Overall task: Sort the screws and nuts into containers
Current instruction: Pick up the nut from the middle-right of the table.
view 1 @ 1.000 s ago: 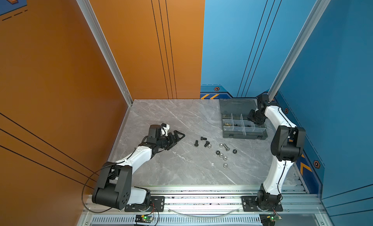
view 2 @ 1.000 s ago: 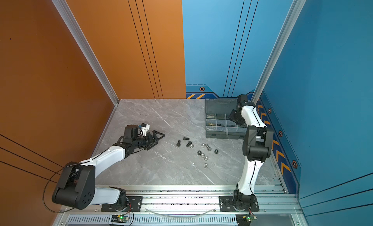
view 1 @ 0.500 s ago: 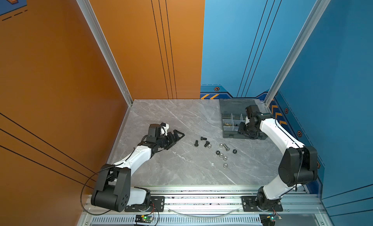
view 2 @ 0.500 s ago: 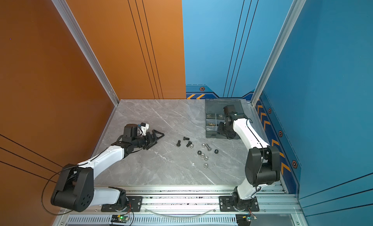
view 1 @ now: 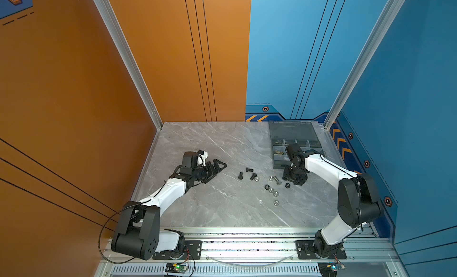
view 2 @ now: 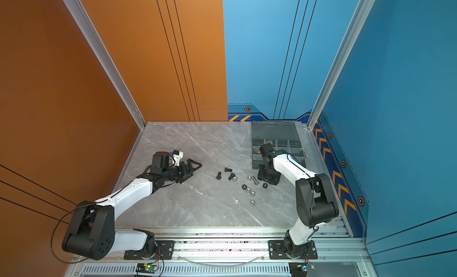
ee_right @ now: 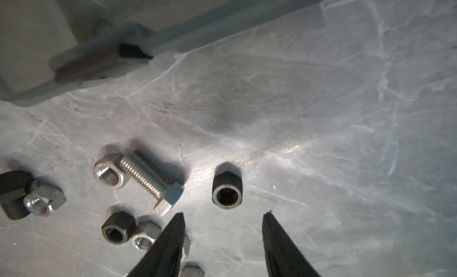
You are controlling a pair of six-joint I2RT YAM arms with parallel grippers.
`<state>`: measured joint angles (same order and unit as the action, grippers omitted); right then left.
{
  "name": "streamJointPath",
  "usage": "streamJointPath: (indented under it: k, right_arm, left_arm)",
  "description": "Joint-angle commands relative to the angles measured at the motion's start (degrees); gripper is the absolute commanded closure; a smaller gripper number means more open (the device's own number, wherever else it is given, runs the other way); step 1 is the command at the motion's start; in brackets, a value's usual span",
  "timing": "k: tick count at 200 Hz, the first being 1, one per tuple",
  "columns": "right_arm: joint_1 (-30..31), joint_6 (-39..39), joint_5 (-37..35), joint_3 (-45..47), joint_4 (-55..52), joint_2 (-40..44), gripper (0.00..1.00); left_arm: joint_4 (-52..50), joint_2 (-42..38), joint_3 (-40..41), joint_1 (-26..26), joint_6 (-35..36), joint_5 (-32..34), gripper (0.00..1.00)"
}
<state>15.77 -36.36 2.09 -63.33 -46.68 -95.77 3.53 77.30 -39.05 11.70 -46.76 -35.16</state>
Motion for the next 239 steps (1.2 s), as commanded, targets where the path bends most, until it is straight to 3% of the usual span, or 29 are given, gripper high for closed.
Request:
streamJointPath:
  k: [1, 72, 149, 188, 239]
  right_arm:
    - [0.51, -2.14, -1.89, 1.13, 1.67, -2.45, 0.47]
    - [0.49, -1.50, -1.84, 0.80, 2.46, -5.48, 0.49]
    - [0.51, -0.99, -1.10, 1.38, 3.24, -7.02, 0.58]
    - [0.49, -0.81, -0.94, 1.89, 3.61, -6.97, 0.69]
    - [-0.68, 0.57, 0.69, 1.35, 3.81, -3.40, 0.93]
  left_arm:
    - [-0.48, 0.64, -1.15, 0.50, 1.30, 0.06, 0.02]
    - [0.59, 1.10, -0.51, 0.13, 1.06, -0.29, 0.02]
    - [1.44, 1.04, -0.08, 0.07, 0.62, -0.33, 0.02]
    - [1.55, 0.93, 0.02, 0.07, 0.55, -0.40, 0.02]
    - [1.79, 0.92, 0.11, 0.16, 0.47, -0.53, 0.02]
